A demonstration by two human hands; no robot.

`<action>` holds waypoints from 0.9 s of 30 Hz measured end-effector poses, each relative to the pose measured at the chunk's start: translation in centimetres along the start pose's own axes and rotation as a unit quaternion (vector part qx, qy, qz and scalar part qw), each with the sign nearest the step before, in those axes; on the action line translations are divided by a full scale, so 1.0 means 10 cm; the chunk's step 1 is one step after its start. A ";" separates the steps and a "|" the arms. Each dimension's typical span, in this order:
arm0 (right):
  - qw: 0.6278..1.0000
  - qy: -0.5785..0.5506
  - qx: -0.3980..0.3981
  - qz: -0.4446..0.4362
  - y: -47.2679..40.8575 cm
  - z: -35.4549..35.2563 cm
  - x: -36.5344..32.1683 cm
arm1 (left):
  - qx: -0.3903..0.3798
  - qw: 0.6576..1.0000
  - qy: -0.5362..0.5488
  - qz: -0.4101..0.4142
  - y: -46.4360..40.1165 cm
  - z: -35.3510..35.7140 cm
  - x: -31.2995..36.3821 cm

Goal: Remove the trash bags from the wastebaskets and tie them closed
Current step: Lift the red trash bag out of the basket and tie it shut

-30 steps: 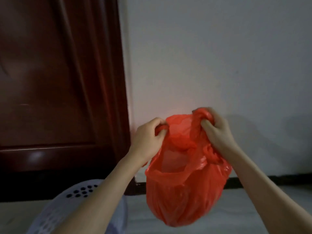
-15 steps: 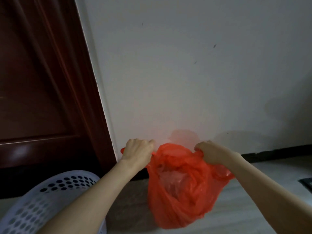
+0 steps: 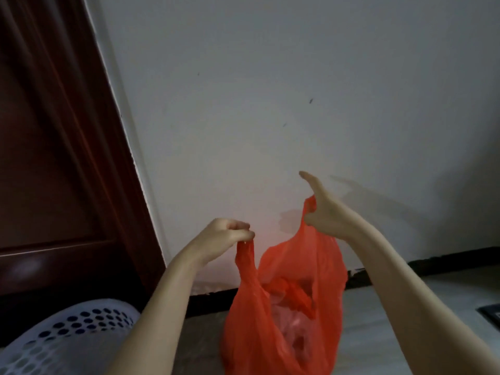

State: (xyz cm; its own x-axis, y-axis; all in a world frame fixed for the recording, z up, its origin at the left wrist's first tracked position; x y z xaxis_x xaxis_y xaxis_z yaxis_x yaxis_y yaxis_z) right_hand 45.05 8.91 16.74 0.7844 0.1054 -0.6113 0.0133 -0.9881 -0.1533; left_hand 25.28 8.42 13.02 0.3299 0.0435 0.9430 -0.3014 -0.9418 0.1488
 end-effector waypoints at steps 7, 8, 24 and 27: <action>0.938 -0.190 0.285 0.047 0.45 0.30 0.59 | 0.125 0.943 0.277 0.139 0.06 0.40 -0.44; 0.930 -0.195 0.307 0.063 0.51 0.33 0.66 | 0.117 0.951 0.240 0.156 0.05 0.45 -0.51; 0.984 -0.077 0.060 0.147 0.70 1.24 1.29 | 0.133 0.984 -0.047 0.112 -0.06 0.57 -1.43; 0.967 -0.148 0.114 0.173 0.68 1.21 1.45 | 0.186 0.975 -0.022 0.121 -0.04 0.58 -1.47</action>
State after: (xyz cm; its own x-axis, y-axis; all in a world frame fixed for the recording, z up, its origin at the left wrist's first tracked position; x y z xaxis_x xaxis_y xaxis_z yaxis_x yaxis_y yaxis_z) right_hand 48.97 5.05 -2.55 0.5053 -0.1662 -0.8468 -0.3820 -0.9230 -0.0467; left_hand 25.72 6.24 -2.65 0.3307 -0.2017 0.9219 -0.0329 -0.9788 -0.2024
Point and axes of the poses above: each hand's wrist, its own y-axis away from the middle knuckle, its own z-axis out of the palm, x = y × z, the point moved 6 cm from there along -y, towards the middle knuckle, and after that the axes turned 6 degrees about y, right-handed, at the moved point
